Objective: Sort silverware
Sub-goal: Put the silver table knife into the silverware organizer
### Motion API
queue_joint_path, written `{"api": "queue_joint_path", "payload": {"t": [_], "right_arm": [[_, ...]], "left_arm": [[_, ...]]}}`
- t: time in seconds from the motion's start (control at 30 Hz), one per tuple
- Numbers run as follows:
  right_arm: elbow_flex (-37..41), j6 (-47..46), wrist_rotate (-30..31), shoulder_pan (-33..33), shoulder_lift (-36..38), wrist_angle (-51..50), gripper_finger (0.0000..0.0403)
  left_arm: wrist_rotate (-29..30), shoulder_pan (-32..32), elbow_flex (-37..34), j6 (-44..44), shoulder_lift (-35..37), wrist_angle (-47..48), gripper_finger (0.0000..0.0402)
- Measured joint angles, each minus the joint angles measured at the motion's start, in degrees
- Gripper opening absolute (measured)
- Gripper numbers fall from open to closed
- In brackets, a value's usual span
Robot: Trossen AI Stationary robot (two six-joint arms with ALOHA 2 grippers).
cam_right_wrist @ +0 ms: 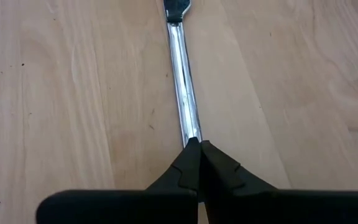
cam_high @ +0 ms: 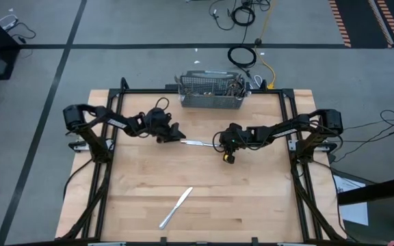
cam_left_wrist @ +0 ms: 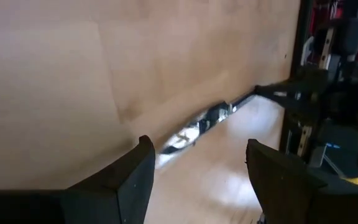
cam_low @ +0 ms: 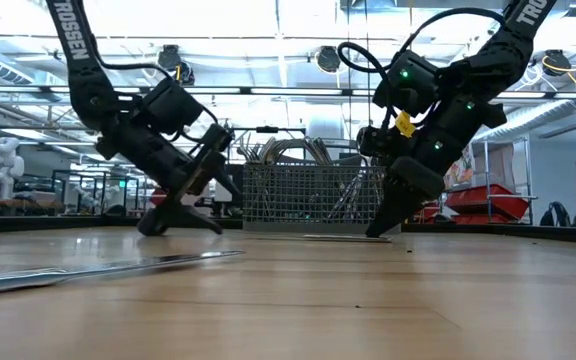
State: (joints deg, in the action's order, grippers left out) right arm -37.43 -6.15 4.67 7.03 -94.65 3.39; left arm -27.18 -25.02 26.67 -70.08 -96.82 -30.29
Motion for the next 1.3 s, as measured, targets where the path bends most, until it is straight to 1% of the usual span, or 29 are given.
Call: {"api": "queue_joint_path", "payload": {"t": [0.13, 0.27, 0.47, 0.6, 0.7, 0.87, 1.3], "right_arm": [[0.0, 0.2, 0.0, 0.0, 0.0, 0.5, 0.0000], [0.0, 0.9, 0.0, 0.0, -0.1, 1.5, 0.0000], [0.0, 1.0, 0.0, 0.0, -0.1, 1.7, 0.0000], [0.0, 1.2, 0.0, 0.0, -0.1, 2.0, 0.0000], [0.0, 1.2, -0.1, 0.0, -0.1, 2.0, 0.0000], [0.0, 1.3, -0.1, 0.0, -0.1, 2.0, 0.0000], [0.0, 2.7, 0.0, 0.0, 0.0, 2.0, 0.0000]], "left_arm": [[-0.1, 1.9, 0.0, -0.1, -0.1, 0.5, 0.0250], [-0.6, 3.7, 0.0, 0.5, -0.1, 3.3, 0.0250], [2.0, 4.2, 0.0, 0.0, -0.1, 3.1, 0.0250], [-0.4, 4.0, 0.2, 3.1, 0.1, 6.8, 0.0250], [-0.5, 4.0, 0.2, 3.3, 0.2, 8.1, 0.0250], [1.1, 4.0, 0.2, 0.6, 0.5, 7.6, 0.0250], [4.6, 4.2, 0.2, -0.7, 0.5, 7.5, 0.0250]]}}
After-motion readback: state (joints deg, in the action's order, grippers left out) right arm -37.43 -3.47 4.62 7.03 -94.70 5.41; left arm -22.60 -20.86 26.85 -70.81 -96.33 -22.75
